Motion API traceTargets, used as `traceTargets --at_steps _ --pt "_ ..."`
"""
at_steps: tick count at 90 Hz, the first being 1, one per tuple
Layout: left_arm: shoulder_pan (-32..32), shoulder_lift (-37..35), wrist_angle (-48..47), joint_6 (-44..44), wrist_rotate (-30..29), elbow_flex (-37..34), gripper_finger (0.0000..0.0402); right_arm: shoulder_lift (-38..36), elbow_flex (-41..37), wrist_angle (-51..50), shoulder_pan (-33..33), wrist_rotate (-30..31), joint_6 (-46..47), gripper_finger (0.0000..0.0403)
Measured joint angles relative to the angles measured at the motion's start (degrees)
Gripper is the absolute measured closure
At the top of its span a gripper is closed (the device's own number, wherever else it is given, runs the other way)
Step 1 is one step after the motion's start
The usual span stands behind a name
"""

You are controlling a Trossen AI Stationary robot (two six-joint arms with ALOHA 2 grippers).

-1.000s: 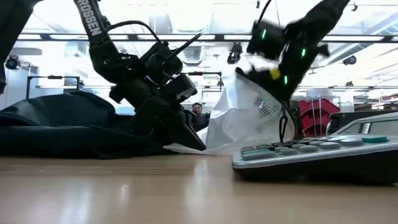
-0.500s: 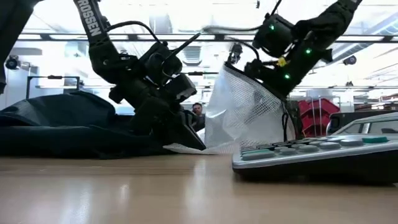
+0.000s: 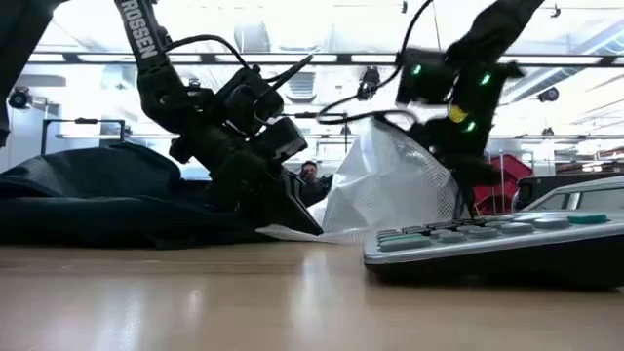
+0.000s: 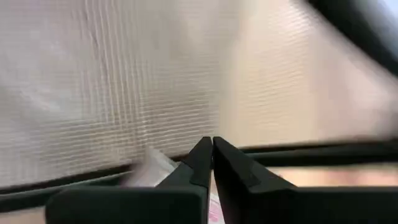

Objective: Unpack backpack
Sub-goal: Remove the red tuck box from the white zipper pouch, then remove the black paper from the white zipper pouch

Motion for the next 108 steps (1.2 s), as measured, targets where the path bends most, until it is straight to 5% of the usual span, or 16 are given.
traceTargets --at_steps 25,68,85,108 --pt "0.0 -0.8 0.0 0.4 -1.2 -0.1 0.0396 -8.2 -7.4 20.6 1.1 -5.9 -1.1 0.0403" --pt "-1.0 -19.4 -16.3 7.2 -4.9 -1.2 0.0396 3.2 -17.8 52.4 2.8 -13.7 -5.4 0.0403" --pt "0.6 -20.8 -22.3 4.3 -22.7 -4.6 0.0396 9.4 -16.2 55.5 3.3 -13.8 -7.7 0.0403" --pt "5.1 -18.9 -15.3 -3.9 -16.6 -5.8 0.0385 9.3 -15.2 55.0 3.3 -13.7 -9.9 0.0403"
